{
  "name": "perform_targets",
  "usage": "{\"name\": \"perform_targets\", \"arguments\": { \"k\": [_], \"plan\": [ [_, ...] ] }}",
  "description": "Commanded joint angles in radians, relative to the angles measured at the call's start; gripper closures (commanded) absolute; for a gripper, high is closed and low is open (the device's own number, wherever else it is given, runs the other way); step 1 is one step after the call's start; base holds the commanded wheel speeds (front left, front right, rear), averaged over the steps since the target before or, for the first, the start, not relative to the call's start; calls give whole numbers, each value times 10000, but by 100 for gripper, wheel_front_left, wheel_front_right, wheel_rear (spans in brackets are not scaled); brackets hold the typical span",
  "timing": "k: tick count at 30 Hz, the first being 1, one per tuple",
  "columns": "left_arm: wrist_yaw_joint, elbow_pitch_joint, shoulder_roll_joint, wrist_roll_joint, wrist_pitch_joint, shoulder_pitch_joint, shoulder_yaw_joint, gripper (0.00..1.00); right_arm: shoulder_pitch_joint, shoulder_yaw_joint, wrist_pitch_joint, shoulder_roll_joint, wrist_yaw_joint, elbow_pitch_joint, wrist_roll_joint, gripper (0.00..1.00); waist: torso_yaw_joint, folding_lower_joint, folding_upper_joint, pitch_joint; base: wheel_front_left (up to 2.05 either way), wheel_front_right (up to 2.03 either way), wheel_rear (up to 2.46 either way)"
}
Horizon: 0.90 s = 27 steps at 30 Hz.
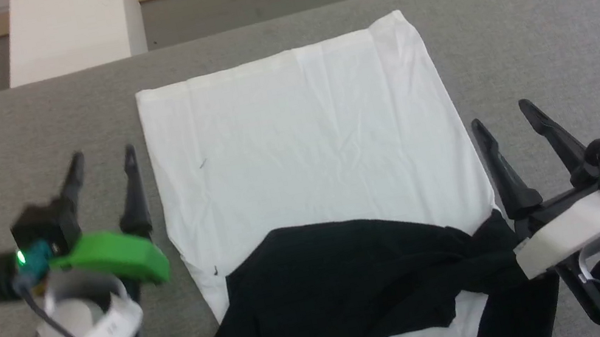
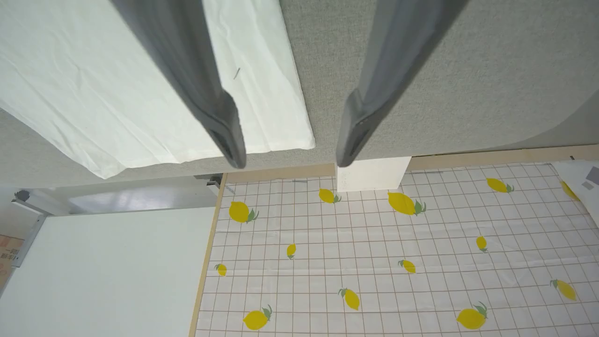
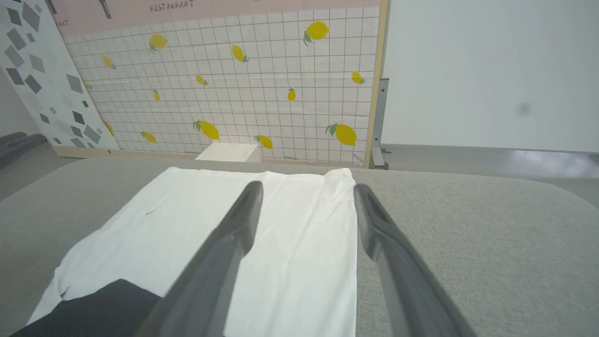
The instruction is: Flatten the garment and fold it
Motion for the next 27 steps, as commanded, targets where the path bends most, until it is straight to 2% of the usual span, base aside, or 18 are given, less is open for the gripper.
{"name": "perform_targets", "arguments": {
  "k": [1,7,17,20,27],
  "plan": [
    [-101,96,257,103,257,-495,-28,0,91,-58,-128,77,-15,88,-53,0,-431,0,69,554,0,0,0],
    [-495,947,1272,-309,2261,-2677,-343,0,-203,-89,-495,107,-15,388,166,0,-1069,0,69,1440,0,0,0],
    [-589,2093,2350,-1110,5915,-5306,-605,0,-817,227,-920,109,-15,692,491,0,-1974,0,69,2677,0,0,0],
    [-362,2261,2594,-1023,6886,-5730,-622,0,-937,298,-1041,114,-15,770,573,0,-2155,0,69,2967,0,0,0],
    [607,2398,2911,-883,8884,-6031,-463,0,-1241,576,-1338,159,-15,1078,745,0,-2475,0,69,3444,0,0,0]
  ]
}}
